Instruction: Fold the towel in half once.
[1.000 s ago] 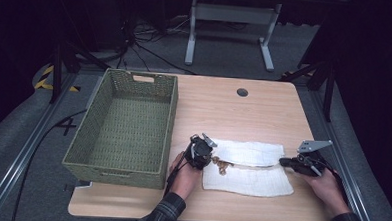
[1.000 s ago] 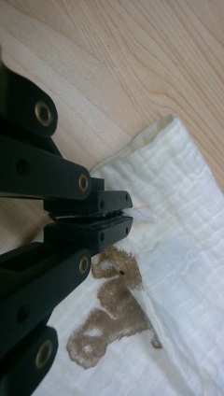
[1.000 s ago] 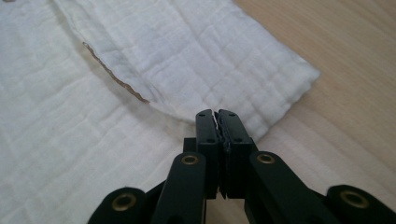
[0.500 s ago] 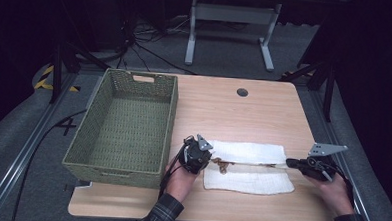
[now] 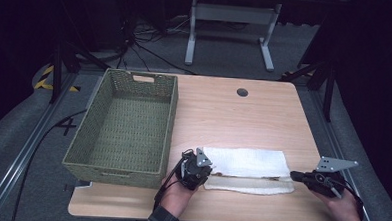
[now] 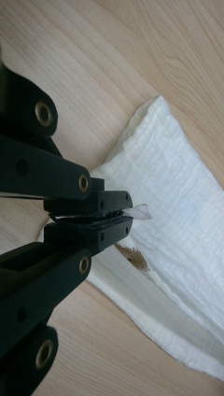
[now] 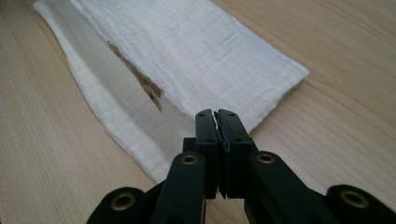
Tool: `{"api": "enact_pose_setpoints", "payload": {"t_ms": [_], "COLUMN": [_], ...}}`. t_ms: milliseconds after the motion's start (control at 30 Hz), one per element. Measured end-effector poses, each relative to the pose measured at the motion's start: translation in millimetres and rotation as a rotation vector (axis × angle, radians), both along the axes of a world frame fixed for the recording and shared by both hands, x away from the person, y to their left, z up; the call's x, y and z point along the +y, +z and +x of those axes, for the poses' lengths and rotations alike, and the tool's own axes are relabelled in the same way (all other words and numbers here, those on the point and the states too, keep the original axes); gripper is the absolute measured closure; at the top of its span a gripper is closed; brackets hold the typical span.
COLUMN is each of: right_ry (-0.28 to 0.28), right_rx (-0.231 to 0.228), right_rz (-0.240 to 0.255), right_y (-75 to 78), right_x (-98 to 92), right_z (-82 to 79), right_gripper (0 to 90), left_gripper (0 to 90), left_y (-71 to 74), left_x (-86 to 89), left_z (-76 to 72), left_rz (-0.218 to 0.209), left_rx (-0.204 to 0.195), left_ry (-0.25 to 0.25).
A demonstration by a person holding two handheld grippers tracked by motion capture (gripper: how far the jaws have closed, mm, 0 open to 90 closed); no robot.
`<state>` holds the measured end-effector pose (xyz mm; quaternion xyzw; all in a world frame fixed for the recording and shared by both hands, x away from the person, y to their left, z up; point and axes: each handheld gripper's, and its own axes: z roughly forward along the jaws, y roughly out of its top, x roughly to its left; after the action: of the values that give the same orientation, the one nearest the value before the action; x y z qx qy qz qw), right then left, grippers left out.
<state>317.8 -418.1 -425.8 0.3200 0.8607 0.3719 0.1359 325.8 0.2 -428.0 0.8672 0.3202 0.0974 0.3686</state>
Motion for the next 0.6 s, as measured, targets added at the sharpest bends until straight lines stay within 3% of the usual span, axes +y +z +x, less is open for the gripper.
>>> {"api": "enact_pose_setpoints", "payload": {"t_ms": [33,200,300,433,600], "right_ry": [0.002,0.015,0.024,0.022,0.015], "right_rx": [0.005,0.031,0.050,0.047,0.037], "right_rz": [0.001,0.010,0.008,0.040,0.063], "right_y": [-0.7,-4.8,-7.8,-6.5,-4.7], "right_x": [0.0,-0.6,-0.9,-2.9,-2.7], "right_z": [-1.7,-8.3,-9.6,-11.1,-5.9], "right_gripper": [88.2,87.8,86.9,72.4,70.8], "left_gripper": [86.5,86.4,85.5,70.8,64.8], "left_y": [-0.9,-5.6,-9.2,-7.5,-5.9], "left_x": [0.0,0.5,-0.1,-0.1,-1.8], "left_z": [-1.7,-7.5,-8.2,-7.7,-0.1], "left_rz": [-0.013,0.006,0.003,-0.008,-0.010], "left_rx": [0.009,0.040,0.057,0.062,0.055], "left_ry": [0.005,-0.015,-0.048,-0.052,-0.045]}}
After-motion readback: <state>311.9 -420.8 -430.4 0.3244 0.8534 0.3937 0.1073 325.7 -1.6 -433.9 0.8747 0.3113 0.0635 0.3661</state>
